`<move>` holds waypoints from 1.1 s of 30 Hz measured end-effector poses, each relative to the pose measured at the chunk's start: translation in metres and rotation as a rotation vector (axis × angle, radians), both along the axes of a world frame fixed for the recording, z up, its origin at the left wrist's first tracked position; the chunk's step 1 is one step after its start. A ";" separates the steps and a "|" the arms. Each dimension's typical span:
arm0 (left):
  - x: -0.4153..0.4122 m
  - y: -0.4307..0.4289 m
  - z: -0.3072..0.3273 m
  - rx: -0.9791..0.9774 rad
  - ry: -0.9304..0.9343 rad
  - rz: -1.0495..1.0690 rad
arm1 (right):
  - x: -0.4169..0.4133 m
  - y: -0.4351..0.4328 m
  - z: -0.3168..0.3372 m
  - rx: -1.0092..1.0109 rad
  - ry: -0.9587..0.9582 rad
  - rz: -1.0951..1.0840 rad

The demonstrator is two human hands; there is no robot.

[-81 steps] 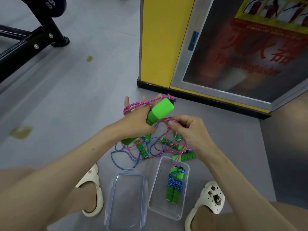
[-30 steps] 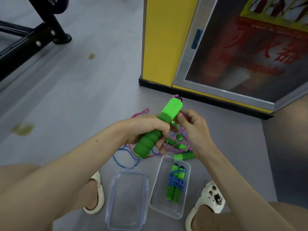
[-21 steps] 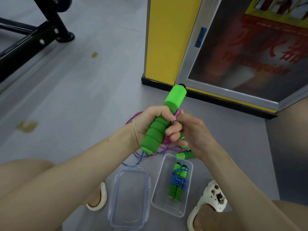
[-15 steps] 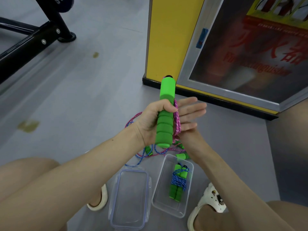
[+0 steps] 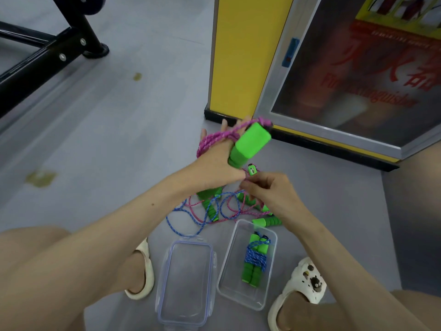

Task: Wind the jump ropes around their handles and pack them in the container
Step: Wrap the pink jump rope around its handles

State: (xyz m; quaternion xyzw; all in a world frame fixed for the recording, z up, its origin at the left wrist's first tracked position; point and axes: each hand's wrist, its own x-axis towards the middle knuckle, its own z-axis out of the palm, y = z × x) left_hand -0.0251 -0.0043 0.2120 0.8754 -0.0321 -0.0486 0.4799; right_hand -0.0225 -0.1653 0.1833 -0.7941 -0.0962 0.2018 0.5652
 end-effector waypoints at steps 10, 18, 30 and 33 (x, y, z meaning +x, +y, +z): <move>-0.004 0.002 -0.005 0.065 0.513 -0.212 | 0.000 -0.004 0.001 0.069 -0.125 0.005; -0.007 0.017 0.000 -0.933 0.930 -0.520 | 0.001 -0.005 0.005 0.147 -0.061 -0.094; -0.012 -0.024 -0.002 -1.613 0.665 -0.374 | -0.007 0.017 -0.009 0.065 0.153 -0.212; -0.009 -0.025 -0.004 -1.673 0.612 -0.304 | -0.008 0.020 -0.012 0.094 0.250 -0.244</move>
